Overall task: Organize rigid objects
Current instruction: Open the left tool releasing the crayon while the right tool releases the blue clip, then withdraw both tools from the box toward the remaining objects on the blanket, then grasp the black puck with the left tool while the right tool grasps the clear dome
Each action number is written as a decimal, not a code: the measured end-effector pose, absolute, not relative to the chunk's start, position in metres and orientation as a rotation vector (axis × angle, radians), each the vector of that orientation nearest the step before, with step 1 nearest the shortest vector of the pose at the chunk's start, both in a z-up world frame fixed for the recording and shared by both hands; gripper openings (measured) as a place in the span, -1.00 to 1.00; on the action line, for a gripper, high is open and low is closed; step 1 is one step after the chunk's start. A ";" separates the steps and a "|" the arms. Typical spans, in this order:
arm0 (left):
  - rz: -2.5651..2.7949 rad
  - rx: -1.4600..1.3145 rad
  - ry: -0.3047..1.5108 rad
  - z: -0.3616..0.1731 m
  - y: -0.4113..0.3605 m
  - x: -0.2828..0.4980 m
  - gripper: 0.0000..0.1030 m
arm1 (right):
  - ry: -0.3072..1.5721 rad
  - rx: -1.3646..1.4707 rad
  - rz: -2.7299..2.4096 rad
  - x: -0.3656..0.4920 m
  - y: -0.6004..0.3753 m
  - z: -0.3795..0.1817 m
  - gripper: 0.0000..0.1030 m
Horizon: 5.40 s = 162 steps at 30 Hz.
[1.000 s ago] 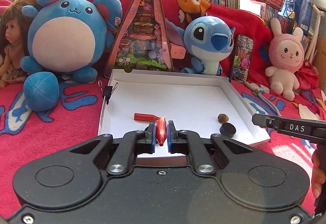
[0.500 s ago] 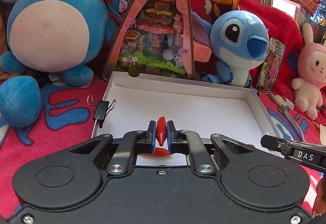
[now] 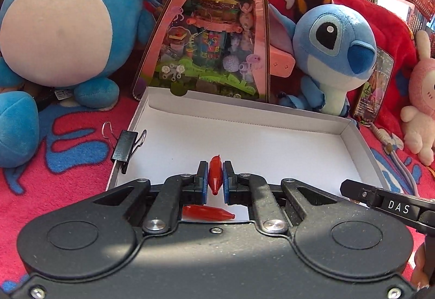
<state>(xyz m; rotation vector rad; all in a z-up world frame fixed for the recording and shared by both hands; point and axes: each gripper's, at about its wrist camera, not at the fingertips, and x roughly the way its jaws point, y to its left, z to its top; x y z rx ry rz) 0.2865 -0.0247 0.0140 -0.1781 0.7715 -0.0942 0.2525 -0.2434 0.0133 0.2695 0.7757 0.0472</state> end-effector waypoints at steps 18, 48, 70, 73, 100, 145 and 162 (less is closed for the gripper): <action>-0.112 -0.171 0.799 0.006 -0.026 0.278 -0.79 | 0.765 0.212 0.069 0.251 -0.234 0.004 -0.60; -0.202 -0.013 0.653 0.040 -0.030 0.223 -0.02 | 0.651 0.164 0.120 0.213 -0.237 0.030 0.34; -0.374 -0.006 0.642 0.044 -0.028 0.099 0.23 | 0.537 -0.024 0.281 0.095 -0.228 0.039 0.67; -0.399 -0.016 0.648 0.042 -0.027 0.085 0.25 | 0.535 -0.036 0.297 0.081 -0.229 0.037 0.69; -0.445 0.039 0.662 0.012 -0.024 0.030 0.48 | 0.547 -0.090 0.282 0.016 -0.236 0.005 0.91; -0.381 0.082 0.654 -0.002 -0.022 0.019 -0.25 | 0.586 -0.106 0.123 0.007 -0.235 -0.014 0.41; -0.344 0.101 0.633 -0.008 -0.029 0.027 -0.39 | 0.584 -0.120 0.140 0.014 -0.226 -0.017 -0.09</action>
